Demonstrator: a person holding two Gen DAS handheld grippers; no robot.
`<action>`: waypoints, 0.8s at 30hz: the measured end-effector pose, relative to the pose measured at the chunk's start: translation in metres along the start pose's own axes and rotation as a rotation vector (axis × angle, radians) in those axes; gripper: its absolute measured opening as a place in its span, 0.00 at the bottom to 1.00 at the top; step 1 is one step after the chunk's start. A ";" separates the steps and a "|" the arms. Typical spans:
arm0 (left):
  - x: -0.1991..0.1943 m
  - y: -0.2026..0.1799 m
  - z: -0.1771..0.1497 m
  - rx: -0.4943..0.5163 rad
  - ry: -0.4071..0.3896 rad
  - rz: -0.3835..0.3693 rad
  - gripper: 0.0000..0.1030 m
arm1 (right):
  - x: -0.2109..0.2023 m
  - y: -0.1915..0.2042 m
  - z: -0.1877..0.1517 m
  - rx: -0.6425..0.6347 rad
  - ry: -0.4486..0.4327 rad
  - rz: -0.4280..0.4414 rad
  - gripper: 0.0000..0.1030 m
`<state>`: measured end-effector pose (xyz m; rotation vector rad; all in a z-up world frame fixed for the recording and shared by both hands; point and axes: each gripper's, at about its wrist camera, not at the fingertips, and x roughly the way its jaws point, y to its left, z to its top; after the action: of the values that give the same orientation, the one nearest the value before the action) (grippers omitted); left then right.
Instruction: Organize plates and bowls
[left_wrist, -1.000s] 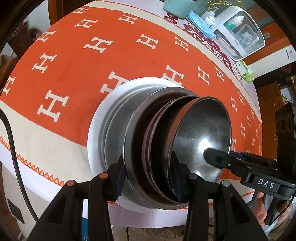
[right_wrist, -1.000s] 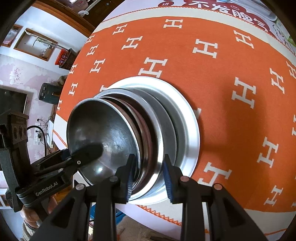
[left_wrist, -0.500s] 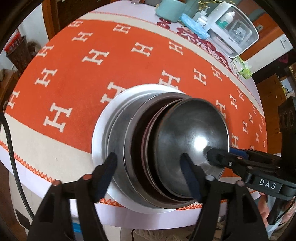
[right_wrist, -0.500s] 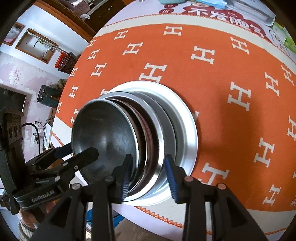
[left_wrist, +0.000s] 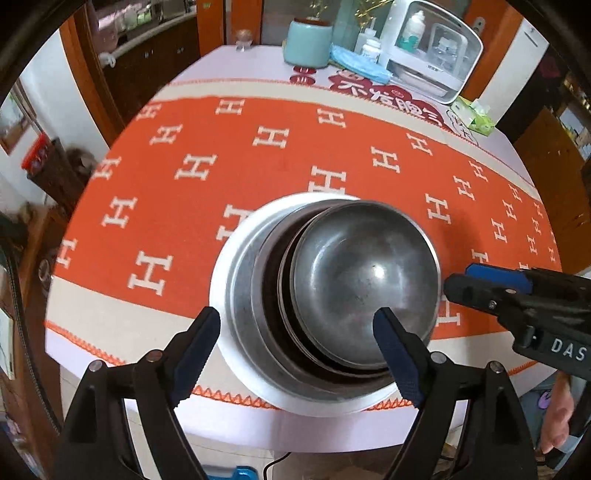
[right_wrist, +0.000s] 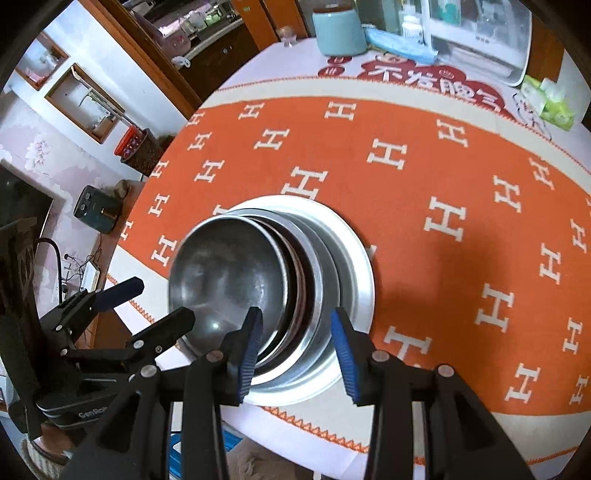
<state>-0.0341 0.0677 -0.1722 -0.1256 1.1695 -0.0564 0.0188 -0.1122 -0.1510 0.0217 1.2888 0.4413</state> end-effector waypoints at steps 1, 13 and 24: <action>-0.006 -0.002 0.000 0.008 -0.005 0.008 0.81 | -0.005 0.002 -0.001 0.001 -0.010 0.000 0.38; -0.112 -0.033 0.014 0.103 -0.165 0.068 0.92 | -0.097 0.029 -0.011 0.029 -0.218 -0.069 0.39; -0.159 -0.048 0.031 0.127 -0.259 0.071 0.97 | -0.148 0.036 -0.023 0.086 -0.361 -0.173 0.44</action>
<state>-0.0662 0.0394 -0.0089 0.0211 0.9077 -0.0502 -0.0439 -0.1336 -0.0118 0.0586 0.9433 0.2200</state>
